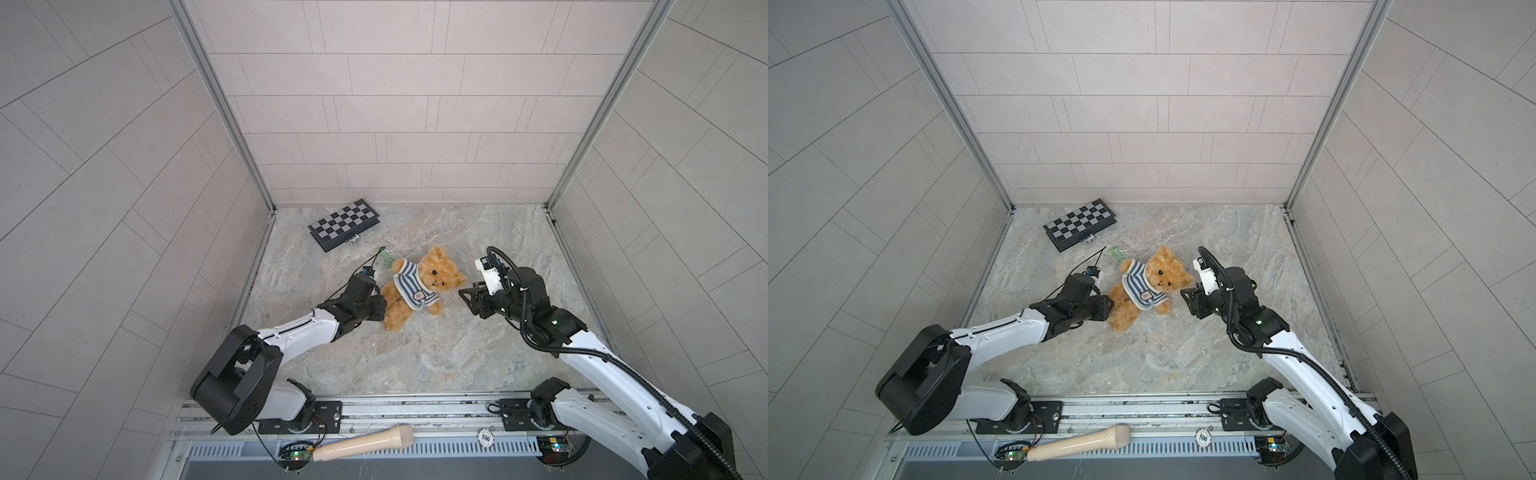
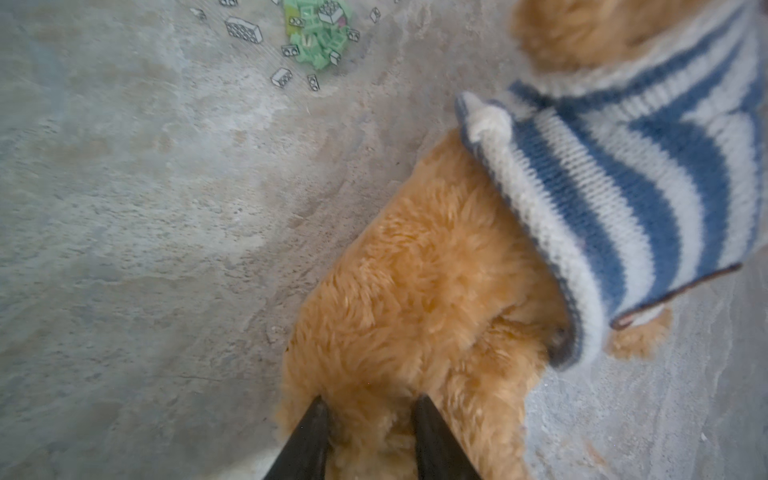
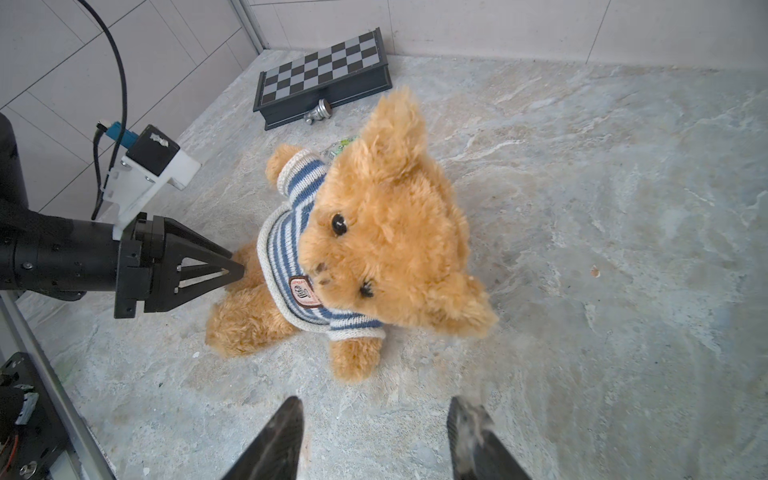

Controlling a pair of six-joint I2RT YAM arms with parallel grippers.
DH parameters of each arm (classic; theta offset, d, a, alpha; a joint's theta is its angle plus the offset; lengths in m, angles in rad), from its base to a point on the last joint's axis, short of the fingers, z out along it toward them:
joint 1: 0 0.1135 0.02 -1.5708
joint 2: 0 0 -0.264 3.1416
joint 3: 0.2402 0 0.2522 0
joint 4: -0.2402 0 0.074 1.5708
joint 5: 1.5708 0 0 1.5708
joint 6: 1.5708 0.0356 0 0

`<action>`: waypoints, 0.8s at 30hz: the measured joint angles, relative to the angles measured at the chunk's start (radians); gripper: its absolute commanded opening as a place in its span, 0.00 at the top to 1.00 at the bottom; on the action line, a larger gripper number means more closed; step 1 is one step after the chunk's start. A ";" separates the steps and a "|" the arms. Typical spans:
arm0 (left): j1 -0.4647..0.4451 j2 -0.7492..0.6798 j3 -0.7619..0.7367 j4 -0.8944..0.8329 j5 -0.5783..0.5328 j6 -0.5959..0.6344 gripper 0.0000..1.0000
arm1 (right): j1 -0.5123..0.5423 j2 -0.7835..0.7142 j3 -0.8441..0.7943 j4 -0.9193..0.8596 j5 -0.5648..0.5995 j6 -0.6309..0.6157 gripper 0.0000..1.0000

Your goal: Dress the teddy bear

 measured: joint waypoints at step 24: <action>-0.050 -0.051 -0.084 0.074 -0.009 -0.080 0.62 | 0.093 0.459 -0.198 0.552 -0.038 0.135 0.45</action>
